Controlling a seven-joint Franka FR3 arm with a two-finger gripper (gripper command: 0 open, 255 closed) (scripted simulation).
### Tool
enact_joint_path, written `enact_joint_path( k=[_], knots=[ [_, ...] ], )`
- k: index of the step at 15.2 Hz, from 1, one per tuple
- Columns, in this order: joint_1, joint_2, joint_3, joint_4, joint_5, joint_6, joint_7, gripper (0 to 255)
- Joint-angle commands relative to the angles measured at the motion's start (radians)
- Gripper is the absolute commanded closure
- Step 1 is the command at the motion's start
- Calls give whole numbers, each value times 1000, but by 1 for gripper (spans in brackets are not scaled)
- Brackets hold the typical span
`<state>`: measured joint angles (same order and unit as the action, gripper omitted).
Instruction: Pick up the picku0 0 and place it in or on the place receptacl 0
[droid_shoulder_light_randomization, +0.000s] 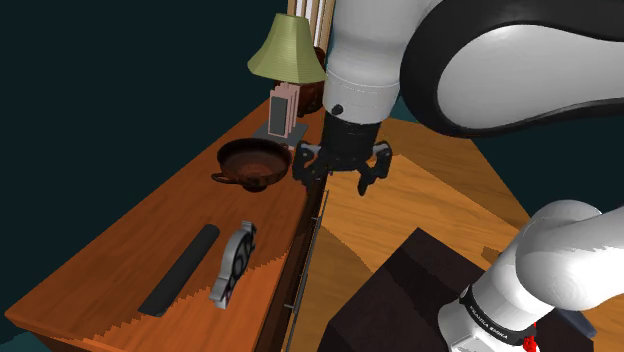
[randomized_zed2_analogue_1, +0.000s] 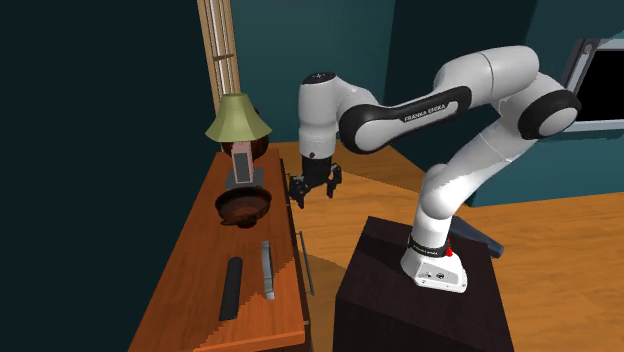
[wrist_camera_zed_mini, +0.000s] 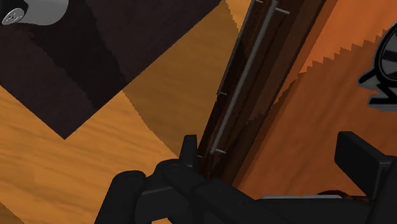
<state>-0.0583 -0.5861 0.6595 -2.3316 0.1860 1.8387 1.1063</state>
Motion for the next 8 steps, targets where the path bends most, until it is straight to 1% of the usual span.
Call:
enact_joint_path(
  k=[1, 3, 5, 7, 8],
  knots=[
    [-30, 62, 76, 35, -1, 29, 108, 0],
    [-72, 136, 153, 84, -22, 53, 212, 0],
    [-122, 222, 237, 138, -61, 74, 325, 0],
    [-179, 325, 332, 199, -126, 91, 452, 0],
    [-210, 387, 384, 232, -174, 97, 524, 0]
  ],
)
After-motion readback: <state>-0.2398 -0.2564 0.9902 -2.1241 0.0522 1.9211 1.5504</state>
